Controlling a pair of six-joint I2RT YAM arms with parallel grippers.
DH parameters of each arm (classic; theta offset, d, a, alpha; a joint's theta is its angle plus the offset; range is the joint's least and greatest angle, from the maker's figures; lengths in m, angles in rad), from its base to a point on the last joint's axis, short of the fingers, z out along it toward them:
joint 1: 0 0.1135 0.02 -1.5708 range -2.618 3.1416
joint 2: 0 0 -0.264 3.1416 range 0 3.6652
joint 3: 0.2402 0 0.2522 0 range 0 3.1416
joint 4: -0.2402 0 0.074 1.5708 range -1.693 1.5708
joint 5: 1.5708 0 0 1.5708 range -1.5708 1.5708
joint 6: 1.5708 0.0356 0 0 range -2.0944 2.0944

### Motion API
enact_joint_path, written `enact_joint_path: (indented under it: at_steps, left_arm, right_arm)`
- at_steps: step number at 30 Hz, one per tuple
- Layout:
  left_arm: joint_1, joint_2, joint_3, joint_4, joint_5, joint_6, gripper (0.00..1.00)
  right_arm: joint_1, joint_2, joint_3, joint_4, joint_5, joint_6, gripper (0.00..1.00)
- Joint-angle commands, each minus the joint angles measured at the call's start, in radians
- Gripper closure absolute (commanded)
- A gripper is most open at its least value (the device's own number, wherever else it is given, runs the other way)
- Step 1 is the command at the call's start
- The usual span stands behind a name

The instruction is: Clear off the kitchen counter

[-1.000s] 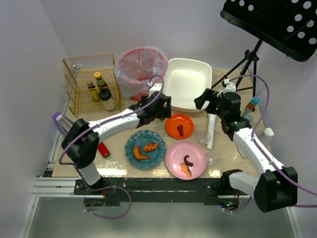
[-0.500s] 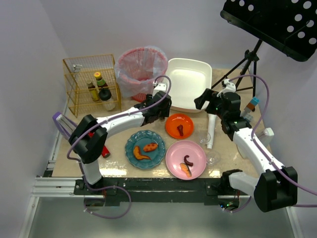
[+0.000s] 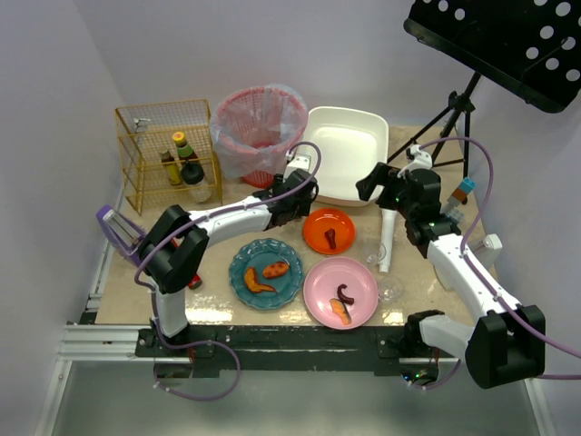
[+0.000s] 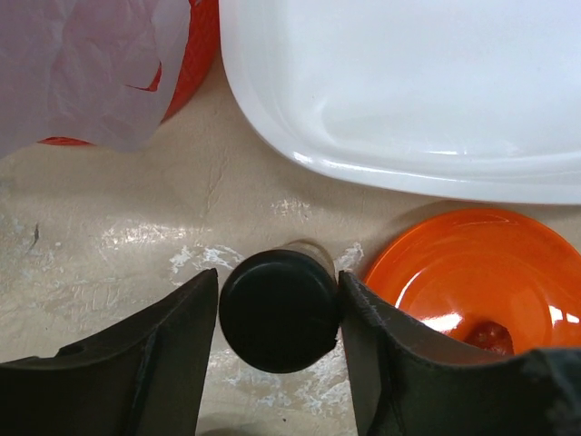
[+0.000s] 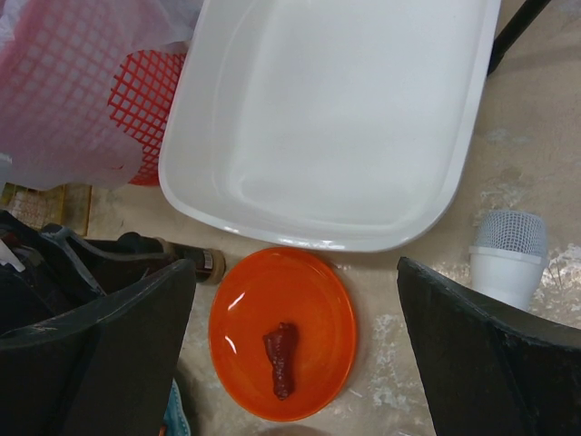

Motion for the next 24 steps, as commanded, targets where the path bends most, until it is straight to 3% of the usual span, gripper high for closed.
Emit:
enact_joint_path:
  at_steps: [1, 11, 17, 21, 24]
  left_arm:
    - [-0.002, -0.009, 0.037, 0.034, -0.015, 0.011, 0.45]
    - [-0.002, -0.165, -0.006, -0.03, -0.063, 0.018, 0.98]
    - [0.049, -0.375, -0.123, -0.114, -0.051, -0.031, 1.0]
    - [0.187, -0.521, -0.239, -0.176, 0.06, -0.091, 1.0]
    - [0.263, -0.64, -0.282, -0.211, 0.032, -0.094, 1.0]
  right_arm:
    - [-0.003, -0.012, 0.018, 0.002, 0.018, -0.01, 0.03]
    - [-0.003, 0.002, 0.02, 0.008, -0.001, -0.004, 0.03]
    - [-0.003, 0.011, 0.017, 0.019, -0.007, -0.001, 0.03]
    - [-0.003, 0.026, 0.017, 0.03, -0.019, 0.001, 0.03]
    - [-0.003, 0.037, 0.02, 0.037, -0.027, 0.007, 0.03]
